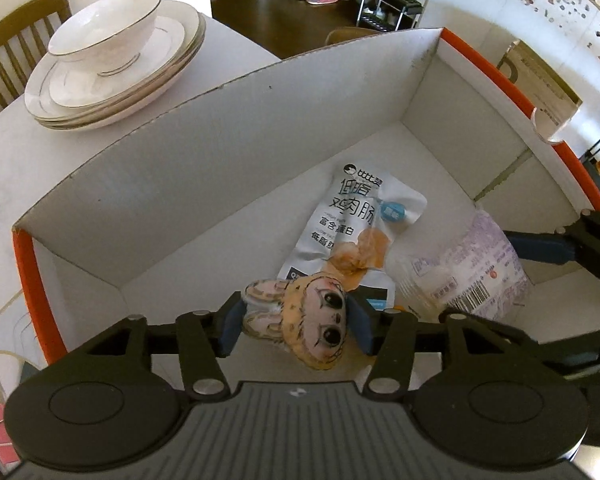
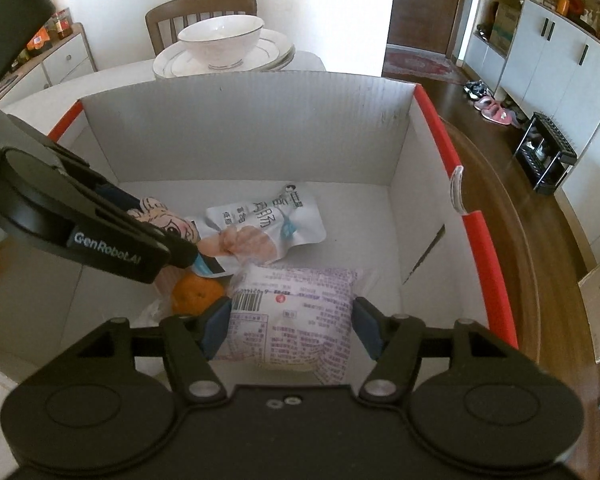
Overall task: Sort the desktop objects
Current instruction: 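Lower both tools into the box and open them, releasing doll and bag, then lift both tools out of the box and move back over the table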
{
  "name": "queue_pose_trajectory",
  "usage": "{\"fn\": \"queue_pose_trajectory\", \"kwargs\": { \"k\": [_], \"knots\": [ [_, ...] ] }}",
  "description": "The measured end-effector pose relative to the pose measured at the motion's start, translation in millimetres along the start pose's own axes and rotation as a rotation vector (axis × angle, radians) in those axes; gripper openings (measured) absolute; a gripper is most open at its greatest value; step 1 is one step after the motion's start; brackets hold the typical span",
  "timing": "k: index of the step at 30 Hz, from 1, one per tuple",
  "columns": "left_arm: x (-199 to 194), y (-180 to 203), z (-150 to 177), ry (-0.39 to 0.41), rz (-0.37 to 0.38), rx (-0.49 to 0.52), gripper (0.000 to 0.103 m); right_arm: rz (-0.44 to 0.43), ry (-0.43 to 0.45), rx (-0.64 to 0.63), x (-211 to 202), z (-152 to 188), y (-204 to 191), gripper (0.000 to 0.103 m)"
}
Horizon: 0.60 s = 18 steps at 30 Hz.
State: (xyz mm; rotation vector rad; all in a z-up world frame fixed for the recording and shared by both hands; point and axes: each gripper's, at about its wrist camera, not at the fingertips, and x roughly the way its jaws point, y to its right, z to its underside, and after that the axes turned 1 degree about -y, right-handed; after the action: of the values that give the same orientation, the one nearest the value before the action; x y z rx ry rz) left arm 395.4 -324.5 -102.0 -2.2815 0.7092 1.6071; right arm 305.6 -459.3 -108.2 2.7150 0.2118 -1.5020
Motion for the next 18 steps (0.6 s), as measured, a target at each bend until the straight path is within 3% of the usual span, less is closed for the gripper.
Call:
{"fn": "queue_pose_trajectory", "kwargs": {
  "k": [5,18],
  "knots": [
    [-11,6,3,0.06,-0.02,0.029,0.072,-0.001,0.04,-0.025,-13,-1,-4,0.078],
    [-68,4,24,0.229,0.048,0.014,0.072,-0.021,0.1,-0.024,-51,1,-7,0.08]
  ]
}}
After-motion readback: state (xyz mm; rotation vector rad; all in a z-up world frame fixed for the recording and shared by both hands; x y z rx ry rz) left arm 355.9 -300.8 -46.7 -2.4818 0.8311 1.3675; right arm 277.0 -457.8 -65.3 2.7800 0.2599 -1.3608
